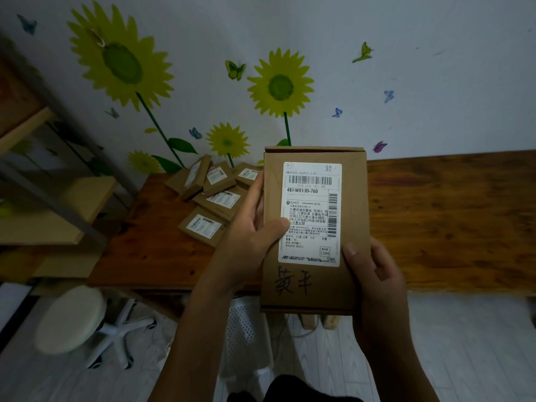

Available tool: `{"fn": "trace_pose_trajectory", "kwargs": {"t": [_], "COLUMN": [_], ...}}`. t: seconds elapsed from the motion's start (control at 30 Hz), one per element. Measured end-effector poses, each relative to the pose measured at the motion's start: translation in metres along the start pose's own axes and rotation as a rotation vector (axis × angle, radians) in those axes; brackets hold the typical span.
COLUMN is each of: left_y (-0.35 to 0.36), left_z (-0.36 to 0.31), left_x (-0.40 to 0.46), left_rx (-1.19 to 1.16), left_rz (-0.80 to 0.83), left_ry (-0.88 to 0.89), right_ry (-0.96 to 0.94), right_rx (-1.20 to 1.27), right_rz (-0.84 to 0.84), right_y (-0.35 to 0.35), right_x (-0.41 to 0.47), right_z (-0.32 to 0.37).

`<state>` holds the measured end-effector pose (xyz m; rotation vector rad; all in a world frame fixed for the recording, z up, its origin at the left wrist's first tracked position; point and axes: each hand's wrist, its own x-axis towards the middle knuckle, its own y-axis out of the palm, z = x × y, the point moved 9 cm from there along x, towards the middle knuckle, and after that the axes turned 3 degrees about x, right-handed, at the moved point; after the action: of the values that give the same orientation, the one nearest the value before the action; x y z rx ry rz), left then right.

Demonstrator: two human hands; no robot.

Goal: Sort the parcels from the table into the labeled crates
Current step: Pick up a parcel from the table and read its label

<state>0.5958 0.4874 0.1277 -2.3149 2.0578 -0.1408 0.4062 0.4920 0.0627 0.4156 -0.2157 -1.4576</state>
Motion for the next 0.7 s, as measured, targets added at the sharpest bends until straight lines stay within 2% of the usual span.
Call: {"fn": "trace_pose_trajectory", "kwargs": {"t": [0.7], "left_y": [0.008], "left_z": [0.005], "left_x": [-0.012], "left_rx": [0.035], "left_rz": [0.121], "left_ry": [-0.043], "right_ry": [0.012], "right_rx": [0.020], "right_rz": [-0.065], "right_y": [0.001], "right_x": [0.000], "right_z": [0.000]}}
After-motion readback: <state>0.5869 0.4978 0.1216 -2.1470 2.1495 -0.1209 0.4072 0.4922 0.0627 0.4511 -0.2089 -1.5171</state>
